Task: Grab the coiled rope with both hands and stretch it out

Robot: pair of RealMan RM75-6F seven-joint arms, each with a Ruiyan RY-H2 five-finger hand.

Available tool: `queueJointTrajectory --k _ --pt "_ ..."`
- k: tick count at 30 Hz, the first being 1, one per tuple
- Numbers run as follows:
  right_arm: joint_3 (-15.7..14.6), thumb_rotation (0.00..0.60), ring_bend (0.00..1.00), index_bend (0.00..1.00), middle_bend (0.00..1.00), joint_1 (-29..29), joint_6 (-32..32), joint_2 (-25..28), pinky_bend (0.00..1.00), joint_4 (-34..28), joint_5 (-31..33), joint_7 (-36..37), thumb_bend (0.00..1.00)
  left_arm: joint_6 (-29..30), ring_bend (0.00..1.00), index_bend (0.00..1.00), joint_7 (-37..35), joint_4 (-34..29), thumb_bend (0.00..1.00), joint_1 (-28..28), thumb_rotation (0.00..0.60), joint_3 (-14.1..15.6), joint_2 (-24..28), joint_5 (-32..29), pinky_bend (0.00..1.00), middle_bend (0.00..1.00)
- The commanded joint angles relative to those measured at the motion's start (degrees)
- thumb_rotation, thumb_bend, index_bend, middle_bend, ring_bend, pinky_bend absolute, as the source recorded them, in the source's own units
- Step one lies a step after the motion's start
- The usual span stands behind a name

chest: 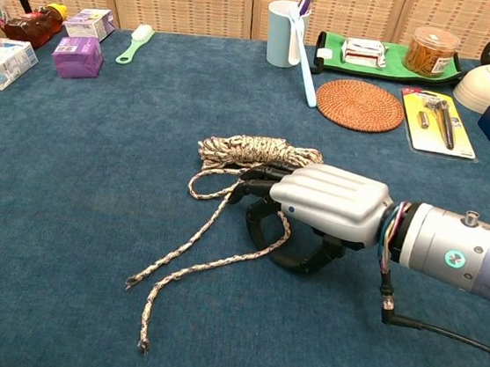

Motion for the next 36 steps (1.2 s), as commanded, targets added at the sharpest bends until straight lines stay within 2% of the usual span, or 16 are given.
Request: queueJointTrajectory --k 1,16,24,36 --pt "0.0 0.600 0.02 0.50 0.18 0.0 0.1 -0.1 0.00 0.1 0.0 0.0 0.43 0.0 0.11 0.29 -0.1 0.0 0.44 0.0 0.577 0.0 0.0 0.0 0.00 0.09" --pt "-0.2 0.600 0.06 0.55 0.22 0.1 0.2 -0.3 0.00 0.0 0.3 -0.1 0.44 0.0 0.11 0.29 -0.2 0.3 0.44 0.0 0.577 0.0 -0.2 0.1 0.00 0.09" --pt "0.0 0.600 0.11 0.60 0.30 0.0 0.9 -0.1 0.00 -0.4 0.4 -0.2 0.46 -0.4 0.11 0.29 -0.1 0.2 0.44 -0.3 0.578 0.0 -0.2 0.3 0.00 0.09" --pt "0.2 0.600 0.14 0.63 0.32 -1.7 3.9 3.3 0.00 -4.1 0.7 -1.5 0.46 -4.0 0.11 0.30 1.0 -0.2 0.44 -3.2 0.577 0.1 -0.2 2.3 0.00 0.09"
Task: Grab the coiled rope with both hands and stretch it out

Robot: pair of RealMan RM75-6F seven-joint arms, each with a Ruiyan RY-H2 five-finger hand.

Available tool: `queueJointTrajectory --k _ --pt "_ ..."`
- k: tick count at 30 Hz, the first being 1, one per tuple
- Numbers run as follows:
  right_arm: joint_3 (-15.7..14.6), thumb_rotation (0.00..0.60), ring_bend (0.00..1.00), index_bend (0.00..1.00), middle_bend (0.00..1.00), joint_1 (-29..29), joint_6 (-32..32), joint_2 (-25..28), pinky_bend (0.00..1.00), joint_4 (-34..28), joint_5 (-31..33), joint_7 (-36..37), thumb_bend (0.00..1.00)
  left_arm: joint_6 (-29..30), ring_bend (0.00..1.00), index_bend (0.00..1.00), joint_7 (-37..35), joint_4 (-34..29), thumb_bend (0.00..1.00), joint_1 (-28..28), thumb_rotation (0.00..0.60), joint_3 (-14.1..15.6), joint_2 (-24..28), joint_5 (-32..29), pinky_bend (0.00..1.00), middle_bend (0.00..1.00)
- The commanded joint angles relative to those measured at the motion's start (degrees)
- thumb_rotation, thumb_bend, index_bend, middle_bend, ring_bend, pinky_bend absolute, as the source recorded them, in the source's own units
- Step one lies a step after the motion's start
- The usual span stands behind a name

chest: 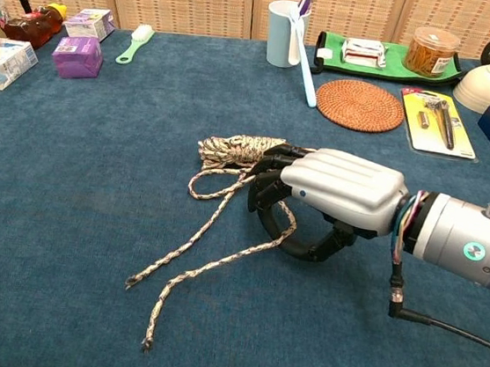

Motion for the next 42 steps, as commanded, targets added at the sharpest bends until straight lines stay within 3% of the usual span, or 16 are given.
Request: queueJointTrajectory --k 1,7,13,18,23,33,42 --pt "-0.1 0.600 0.14 0.63 0.32 -0.7 0.7 1.1 0.00 -1.2 0.2 -0.6 0.46 -2.0 0.11 0.30 0.1 0.1 0.44 -1.5 0.578 0.0 -0.1 0.6 0.00 0.09" --pt "0.2 0.600 0.15 0.64 0.33 -2.2 1.7 3.1 0.00 -3.0 1.6 -0.6 0.46 -7.6 0.00 0.32 -1.3 1.7 0.44 -5.4 0.577 -0.3 -1.7 1.1 0.00 0.04" --pt "0.0 0.600 0.16 0.64 0.33 -3.1 2.2 4.6 0.00 -4.4 1.9 -1.4 0.46 -12.2 0.00 0.36 -1.6 3.7 0.44 -9.0 0.570 -0.6 -3.4 1.9 0.00 0.00" --pt "-0.1 0.600 0.16 0.64 0.33 -3.9 2.6 5.5 0.00 -5.7 2.2 -2.1 0.46 -16.4 0.00 0.42 -1.6 5.5 0.44 -13.1 0.600 -0.9 -5.7 4.0 0.00 0.00" --pt "-0.5 0.600 0.16 0.64 0.33 -5.2 3.2 6.6 0.00 -7.4 2.3 -3.0 0.46 -22.6 0.00 0.47 -2.5 7.6 0.44 -19.3 0.600 -1.2 -9.5 6.7 0.00 0.00" --pt "-0.3 0.600 0.16 0.64 0.33 -6.8 4.4 8.1 0.00 -9.2 2.7 -3.6 0.46 -26.8 0.00 0.50 -4.0 9.6 0.44 -25.7 0.600 -0.7 -14.2 9.9 0.00 0.00" --pt "-0.6 0.600 0.16 0.64 0.33 -8.2 5.0 7.9 0.00 -8.3 2.7 -2.3 0.46 -29.3 0.00 0.50 -3.3 14.4 0.44 -31.5 0.600 0.6 -22.6 14.2 0.00 0.00"
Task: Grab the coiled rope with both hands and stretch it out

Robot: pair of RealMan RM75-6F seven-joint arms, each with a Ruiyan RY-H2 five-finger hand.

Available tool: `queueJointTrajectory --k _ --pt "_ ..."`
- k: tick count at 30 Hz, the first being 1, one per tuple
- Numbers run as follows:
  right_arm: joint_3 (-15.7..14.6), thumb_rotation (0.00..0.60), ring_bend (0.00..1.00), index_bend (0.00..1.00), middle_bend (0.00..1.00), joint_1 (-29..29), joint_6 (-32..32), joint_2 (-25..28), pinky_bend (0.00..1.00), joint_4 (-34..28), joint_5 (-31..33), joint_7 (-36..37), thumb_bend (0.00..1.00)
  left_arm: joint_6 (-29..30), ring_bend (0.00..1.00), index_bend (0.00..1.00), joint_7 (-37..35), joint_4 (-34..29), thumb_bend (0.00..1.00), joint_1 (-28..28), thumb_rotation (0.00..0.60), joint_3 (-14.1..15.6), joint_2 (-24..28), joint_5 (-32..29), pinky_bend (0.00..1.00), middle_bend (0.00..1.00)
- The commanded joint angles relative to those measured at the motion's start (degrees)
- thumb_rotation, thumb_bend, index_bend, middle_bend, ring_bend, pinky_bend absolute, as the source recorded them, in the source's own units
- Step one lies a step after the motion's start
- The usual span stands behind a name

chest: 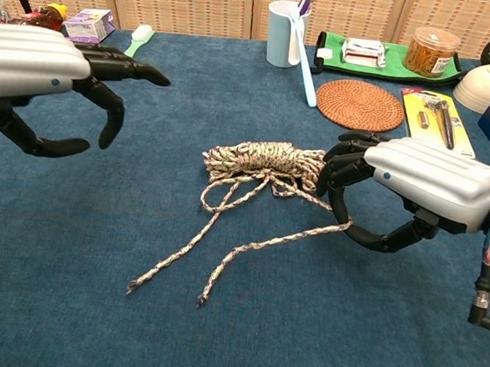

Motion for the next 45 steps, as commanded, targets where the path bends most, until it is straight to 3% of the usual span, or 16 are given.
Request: queueJointTrajectory --k 1,10,23,29,45 --pt "0.0 0.600 0.16 0.64 0.33 -0.2 0.0 -0.2 0.00 0.3 -0.1 0.5 0.46 -0.7 0.00 0.50 0.1 2.5 0.44 -2.4 0.600 0.8 -3.1 1.9 0.00 0.00" --pt "0.1 0.600 0.16 0.64 0.33 -0.9 0.1 -0.9 0.00 1.4 -0.2 1.5 0.46 -2.4 0.00 0.49 -1.3 6.5 0.44 -6.6 0.600 2.5 -8.6 3.3 0.00 0.00" --pt "0.6 0.600 0.16 0.65 0.34 -1.5 0.0 -1.0 0.00 2.0 0.0 2.0 0.46 -3.1 0.00 0.39 -2.3 9.7 0.42 -9.1 0.600 4.2 -13.0 1.4 0.00 0.00" --pt "0.7 0.600 0.16 0.65 0.34 -1.7 -0.2 -1.1 0.00 2.4 0.1 2.5 0.46 -2.8 0.00 0.39 -2.4 10.1 0.37 -9.7 0.600 4.8 -14.3 0.8 0.00 0.00" --pt "0.9 0.600 0.16 0.65 0.34 -2.1 -0.2 -1.4 0.00 3.7 0.1 3.4 0.46 -2.3 0.00 0.47 -0.9 13.1 0.37 -9.4 0.600 5.9 -19.8 -1.8 0.00 0.00"
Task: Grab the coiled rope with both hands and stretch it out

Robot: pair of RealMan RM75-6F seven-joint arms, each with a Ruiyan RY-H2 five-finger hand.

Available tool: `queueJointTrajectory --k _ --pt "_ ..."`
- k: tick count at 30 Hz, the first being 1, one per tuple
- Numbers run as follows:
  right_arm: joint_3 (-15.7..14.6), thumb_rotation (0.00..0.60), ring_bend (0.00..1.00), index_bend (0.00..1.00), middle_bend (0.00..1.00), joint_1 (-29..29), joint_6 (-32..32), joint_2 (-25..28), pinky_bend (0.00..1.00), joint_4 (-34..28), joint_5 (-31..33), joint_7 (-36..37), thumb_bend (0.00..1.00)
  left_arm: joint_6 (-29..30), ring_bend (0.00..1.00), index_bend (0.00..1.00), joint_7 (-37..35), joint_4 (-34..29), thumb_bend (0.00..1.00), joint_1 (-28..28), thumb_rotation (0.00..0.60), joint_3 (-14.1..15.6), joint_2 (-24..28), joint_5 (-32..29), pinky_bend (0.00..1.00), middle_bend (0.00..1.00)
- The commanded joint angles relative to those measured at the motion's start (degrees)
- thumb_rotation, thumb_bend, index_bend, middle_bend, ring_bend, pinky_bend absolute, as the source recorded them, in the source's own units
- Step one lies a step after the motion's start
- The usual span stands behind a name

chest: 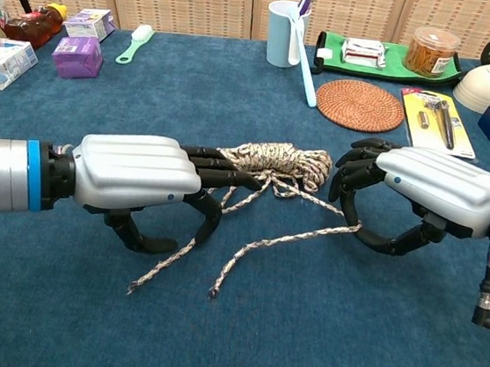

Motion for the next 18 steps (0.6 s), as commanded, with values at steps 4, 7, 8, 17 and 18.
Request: queueJointTrajectory --k 4,7,8,17,18 --pt "0.0 0.600 0.16 0.65 0.34 -0.1 0.0 0.1 0.00 0.1 0.0 0.1 0.46 0.2 0.00 0.47 0.2 0.7 0.37 -0.1 0.600 0.2 -0.9 -0.6 0.00 0.00" --pt "0.1 0.600 0.16 0.65 0.34 -0.2 0.0 0.1 0.00 0.1 0.0 0.1 0.46 0.3 0.00 0.47 0.1 0.9 0.37 -0.2 0.600 0.3 -1.2 -0.9 0.00 0.00" --pt "0.1 0.600 0.16 0.65 0.34 -0.2 0.0 0.1 0.00 0.1 0.0 0.1 0.46 0.4 0.00 0.47 0.1 1.0 0.37 -0.2 0.600 0.3 -1.2 -1.0 0.00 0.00" --pt "0.2 0.600 0.16 0.65 0.35 -0.3 0.1 0.2 0.00 0.1 -0.1 0.2 0.46 0.6 0.00 0.47 0.2 1.5 0.37 -0.4 0.600 0.6 -1.9 -1.7 0.00 0.00" --pt "0.2 0.600 0.16 0.65 0.35 -0.4 0.1 0.2 0.00 0.1 -0.1 0.3 0.46 0.6 0.00 0.47 0.2 1.5 0.37 -0.4 0.600 0.6 -1.9 -1.8 0.00 0.00"
